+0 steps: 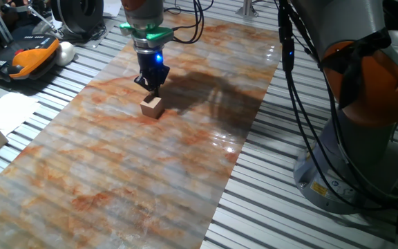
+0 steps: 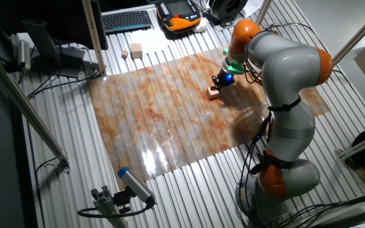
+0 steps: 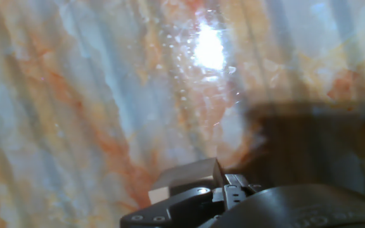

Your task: Use the gripper to push the small block from left to right

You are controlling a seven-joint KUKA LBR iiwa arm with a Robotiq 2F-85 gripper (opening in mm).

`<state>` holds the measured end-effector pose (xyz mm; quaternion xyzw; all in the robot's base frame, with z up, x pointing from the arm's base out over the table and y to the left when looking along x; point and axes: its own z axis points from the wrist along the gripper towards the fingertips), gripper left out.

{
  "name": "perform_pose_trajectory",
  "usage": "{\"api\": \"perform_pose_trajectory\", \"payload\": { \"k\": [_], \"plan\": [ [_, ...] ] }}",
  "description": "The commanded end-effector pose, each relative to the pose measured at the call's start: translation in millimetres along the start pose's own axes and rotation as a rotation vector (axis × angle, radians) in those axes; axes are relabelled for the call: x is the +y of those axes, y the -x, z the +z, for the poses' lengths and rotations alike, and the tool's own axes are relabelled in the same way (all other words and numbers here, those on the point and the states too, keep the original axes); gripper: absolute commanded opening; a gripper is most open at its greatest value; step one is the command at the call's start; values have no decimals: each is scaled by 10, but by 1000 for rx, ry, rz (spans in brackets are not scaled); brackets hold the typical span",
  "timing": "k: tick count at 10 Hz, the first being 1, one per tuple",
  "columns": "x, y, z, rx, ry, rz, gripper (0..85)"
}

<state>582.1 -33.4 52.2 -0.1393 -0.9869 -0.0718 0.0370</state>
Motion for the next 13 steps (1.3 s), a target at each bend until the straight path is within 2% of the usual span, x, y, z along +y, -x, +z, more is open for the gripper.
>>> {"api": "perform_pose_trajectory", "payload": {
  "k": [1, 5, 13],
  "plan": [
    [33, -11, -3, -1, -6, 3, 0],
    [137, -75, 72, -4, -4, 21, 0],
    [511, -157, 111, 2, -2, 83, 0]
  ]
}}
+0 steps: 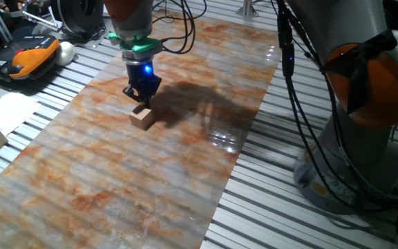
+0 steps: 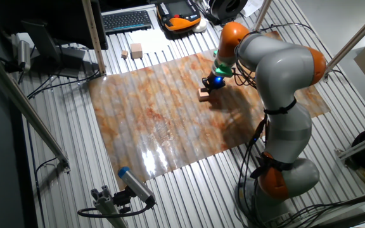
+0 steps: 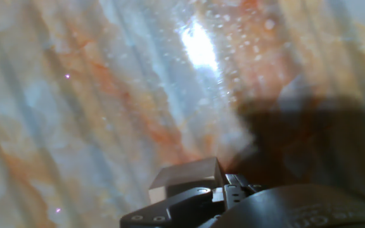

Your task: Use the gripper to push the small block from left to right

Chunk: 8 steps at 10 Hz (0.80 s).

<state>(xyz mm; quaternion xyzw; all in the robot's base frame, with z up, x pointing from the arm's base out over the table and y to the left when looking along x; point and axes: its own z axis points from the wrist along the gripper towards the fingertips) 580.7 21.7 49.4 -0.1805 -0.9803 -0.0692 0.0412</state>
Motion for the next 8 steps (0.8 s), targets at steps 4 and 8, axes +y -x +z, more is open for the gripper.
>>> {"api": "perform_pose_trajectory", "payload": {
  "k": [4, 8],
  "plan": [
    [115, -53, 63, -8, 3, 24, 0],
    [209, -98, 58, -12, 6, 44, 0]
  ]
}}
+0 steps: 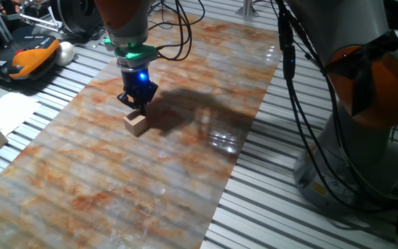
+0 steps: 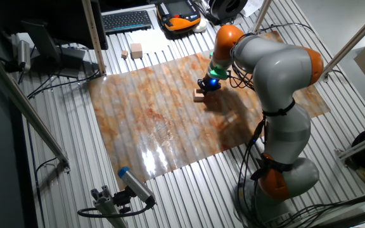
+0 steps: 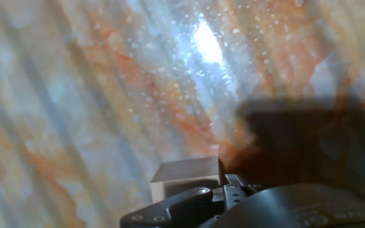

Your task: Use the gripper to push the small block from left to right

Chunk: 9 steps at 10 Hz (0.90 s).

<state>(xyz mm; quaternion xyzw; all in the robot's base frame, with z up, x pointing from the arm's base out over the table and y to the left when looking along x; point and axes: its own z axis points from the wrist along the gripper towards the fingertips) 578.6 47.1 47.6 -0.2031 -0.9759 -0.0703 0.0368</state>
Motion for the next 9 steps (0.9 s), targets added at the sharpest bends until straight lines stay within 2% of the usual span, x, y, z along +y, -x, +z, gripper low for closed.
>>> {"api": "perform_pose_trajectory", "payload": {
  "k": [1, 5, 9],
  "plan": [
    [35, -22, -1, 0, 1, 8, 0],
    [164, -103, 9, -1, 7, 32, 0],
    [203, -139, 0, 0, 15, 43, 0]
  ]
}}
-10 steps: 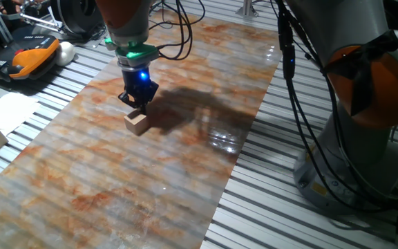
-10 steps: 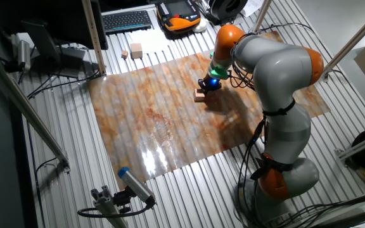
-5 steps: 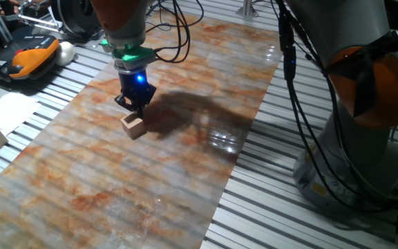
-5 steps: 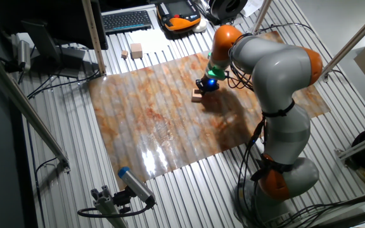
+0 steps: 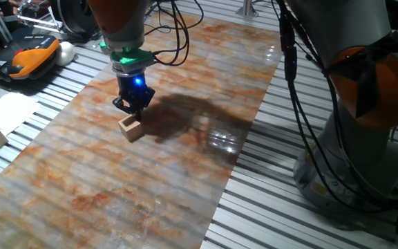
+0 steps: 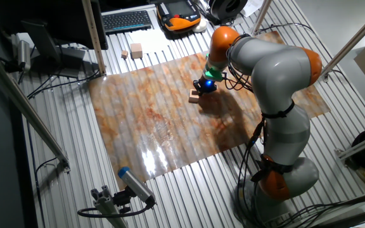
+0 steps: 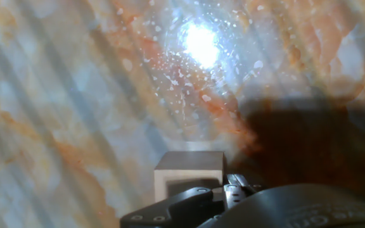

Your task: Use the gripper to push the small block from left to right

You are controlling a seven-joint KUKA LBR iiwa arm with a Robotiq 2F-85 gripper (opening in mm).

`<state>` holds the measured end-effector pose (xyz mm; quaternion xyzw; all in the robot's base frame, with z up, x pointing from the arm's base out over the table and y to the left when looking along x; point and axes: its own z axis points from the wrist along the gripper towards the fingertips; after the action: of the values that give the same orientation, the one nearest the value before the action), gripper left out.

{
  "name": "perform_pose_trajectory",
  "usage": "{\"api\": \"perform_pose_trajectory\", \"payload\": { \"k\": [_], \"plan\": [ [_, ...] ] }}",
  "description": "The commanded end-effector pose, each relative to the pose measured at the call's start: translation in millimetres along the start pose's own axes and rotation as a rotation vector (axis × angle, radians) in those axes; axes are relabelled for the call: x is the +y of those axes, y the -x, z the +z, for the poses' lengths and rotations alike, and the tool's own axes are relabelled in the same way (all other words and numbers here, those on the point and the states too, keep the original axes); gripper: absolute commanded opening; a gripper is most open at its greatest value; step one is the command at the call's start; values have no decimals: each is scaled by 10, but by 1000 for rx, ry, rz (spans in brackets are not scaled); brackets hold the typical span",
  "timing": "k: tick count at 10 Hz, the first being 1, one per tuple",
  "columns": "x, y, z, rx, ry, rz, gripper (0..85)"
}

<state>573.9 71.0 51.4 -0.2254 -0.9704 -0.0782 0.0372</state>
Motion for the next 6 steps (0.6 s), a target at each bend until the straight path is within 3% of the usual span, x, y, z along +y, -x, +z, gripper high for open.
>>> {"api": "perform_pose_trajectory", "payload": {
  "k": [1, 6],
  "plan": [
    [0, 0, 4, 1, 8, 5, 0],
    [10, -16, -24, 2, 43, 28, 0]
  ]
}}
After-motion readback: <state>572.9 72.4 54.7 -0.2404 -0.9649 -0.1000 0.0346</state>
